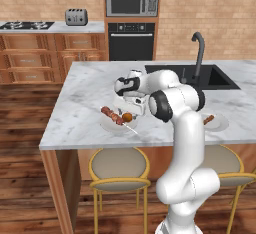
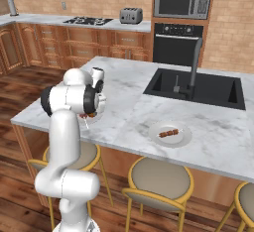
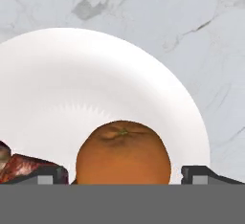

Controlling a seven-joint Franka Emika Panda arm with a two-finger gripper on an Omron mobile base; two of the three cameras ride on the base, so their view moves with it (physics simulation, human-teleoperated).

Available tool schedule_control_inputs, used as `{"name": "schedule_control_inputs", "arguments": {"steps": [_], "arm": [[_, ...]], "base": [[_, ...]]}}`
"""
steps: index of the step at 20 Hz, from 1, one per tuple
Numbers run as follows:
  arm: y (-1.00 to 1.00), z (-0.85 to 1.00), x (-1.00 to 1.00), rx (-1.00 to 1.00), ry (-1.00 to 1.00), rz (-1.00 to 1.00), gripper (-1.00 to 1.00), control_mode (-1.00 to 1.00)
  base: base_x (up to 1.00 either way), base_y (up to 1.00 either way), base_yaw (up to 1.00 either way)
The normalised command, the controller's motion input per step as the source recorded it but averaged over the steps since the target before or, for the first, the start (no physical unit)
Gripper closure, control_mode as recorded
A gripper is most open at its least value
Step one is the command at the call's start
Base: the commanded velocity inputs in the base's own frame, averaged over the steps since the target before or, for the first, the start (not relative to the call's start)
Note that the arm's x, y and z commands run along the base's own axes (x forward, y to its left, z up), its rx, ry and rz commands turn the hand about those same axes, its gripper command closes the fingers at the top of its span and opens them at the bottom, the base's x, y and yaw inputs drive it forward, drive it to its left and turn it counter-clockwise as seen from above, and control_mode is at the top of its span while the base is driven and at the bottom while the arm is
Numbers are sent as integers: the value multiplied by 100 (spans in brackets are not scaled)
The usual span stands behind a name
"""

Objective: Pick up the orange and tangerine from the fridge and place one fruit on each plate on the dining counter.

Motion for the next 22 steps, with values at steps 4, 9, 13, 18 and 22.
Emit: {"name": "schedule_control_inputs", "arguments": {"steps": [4,9,13,18,22], "arm": [[0,46,4,0,0,-9,-100,-100],[0,92,-23,0,0,-11,-100,-100],[-20,72,-97,-17,-13,0,-100,-100],[-36,61,-100,-41,-22,7,-100,-100],[-46,56,-100,-34,-29,25,-100,-100]], "base": [[0,0,0],[0,0,0],[0,0,0],[0,0,0],[0,0,0]]}}
